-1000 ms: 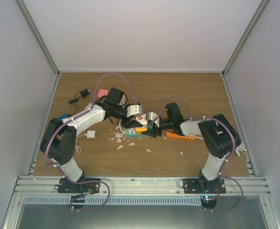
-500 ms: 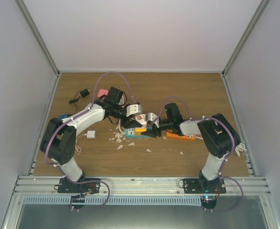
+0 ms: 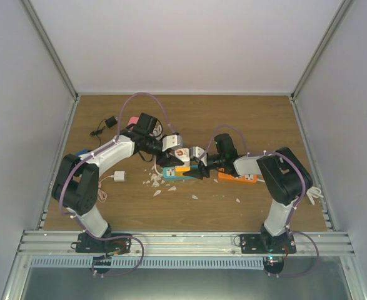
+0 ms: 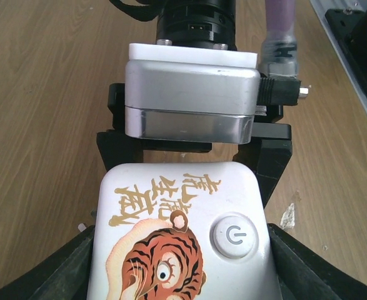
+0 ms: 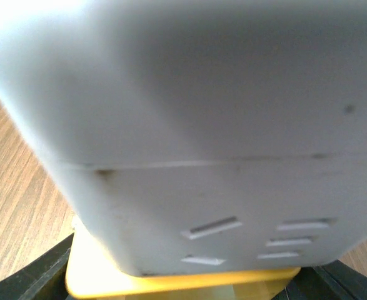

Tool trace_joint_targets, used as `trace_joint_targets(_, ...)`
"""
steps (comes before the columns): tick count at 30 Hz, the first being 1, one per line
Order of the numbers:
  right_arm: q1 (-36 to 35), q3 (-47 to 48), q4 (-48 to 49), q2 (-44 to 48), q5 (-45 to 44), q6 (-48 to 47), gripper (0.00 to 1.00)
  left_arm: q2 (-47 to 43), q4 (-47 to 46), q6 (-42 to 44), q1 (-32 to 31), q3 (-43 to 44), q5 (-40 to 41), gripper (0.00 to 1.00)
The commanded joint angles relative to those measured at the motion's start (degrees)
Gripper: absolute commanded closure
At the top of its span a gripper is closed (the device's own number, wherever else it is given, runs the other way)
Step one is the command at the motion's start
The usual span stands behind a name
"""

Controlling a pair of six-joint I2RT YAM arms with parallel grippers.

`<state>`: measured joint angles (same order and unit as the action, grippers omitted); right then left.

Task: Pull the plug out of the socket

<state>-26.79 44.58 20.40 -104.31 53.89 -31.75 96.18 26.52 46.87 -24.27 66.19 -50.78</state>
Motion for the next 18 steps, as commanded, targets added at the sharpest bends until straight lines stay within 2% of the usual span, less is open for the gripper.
trace_joint_targets(1,-0.12,0.40,-3.52,-2.69,-3.52,-1.04,0.81,-5.88,-3.22,4.89,-0.51,-0.27,-3.81,0.90)
trace_joint_targets(5,-0.11,0.76,-3.70,-3.08,-3.83,-0.95,0.81,-5.86,-2.82,4.88,-0.45,-0.28,-2.57,0.91)
trace_joint_targets(13,-0.11,0.36,-3.26,-2.85,-4.56,-1.13,0.83,-1.73,-1.43,-5.17,2.94,3.00,-14.99,0.93)
trace_joint_targets(16,-0.19,0.51,-3.43,-3.01,-4.36,-1.17,0.83,-2.74,-1.55,-4.07,2.80,2.42,-13.82,0.93)
trace_joint_targets(18,-0.20,0.37,-3.36,-2.87,-4.26,-1.29,0.83,-4.44,-1.37,-0.22,2.25,1.16,-9.87,0.93)
